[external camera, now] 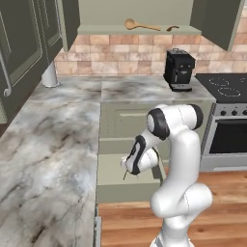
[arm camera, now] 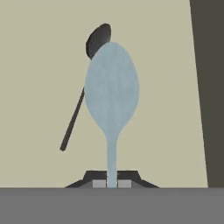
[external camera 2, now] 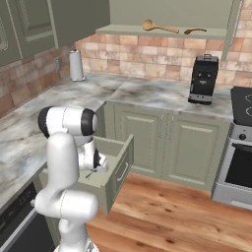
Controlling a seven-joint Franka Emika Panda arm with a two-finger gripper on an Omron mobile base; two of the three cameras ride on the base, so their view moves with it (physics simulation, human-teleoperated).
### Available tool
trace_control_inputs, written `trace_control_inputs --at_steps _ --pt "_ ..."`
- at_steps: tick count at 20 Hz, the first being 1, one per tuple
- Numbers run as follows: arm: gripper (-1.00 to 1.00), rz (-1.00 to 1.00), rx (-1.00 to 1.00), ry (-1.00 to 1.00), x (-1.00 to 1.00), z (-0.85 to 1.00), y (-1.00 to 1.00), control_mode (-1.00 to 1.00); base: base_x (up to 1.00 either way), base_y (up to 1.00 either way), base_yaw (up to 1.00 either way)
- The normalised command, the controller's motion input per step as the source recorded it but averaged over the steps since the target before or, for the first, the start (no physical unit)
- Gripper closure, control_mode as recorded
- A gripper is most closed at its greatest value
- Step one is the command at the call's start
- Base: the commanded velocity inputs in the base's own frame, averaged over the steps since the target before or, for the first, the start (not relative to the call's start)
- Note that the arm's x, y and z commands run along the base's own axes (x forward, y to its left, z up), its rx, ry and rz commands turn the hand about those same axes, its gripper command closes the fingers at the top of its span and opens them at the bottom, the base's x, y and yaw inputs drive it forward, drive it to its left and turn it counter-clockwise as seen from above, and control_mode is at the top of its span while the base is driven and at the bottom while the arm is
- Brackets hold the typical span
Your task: Organize the utensils by type. Pick up the wooden spoons from the counter and place them in the open cabinet. Then pick up the metallic utensils from the counter and place them in the open drawer.
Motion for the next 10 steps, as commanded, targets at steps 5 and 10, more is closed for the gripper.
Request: trace_control_inputs --at_steps 5,10 --pt "1.00 -0.07 0.00 0.00 0.14 -0.16 0.02 -1.00 0.00 0.00 0.00" --pt "1.00 -0.09 0.00 0.00 0.15 -0.16 0.03 -1.00 0.00 0.00 0.00"
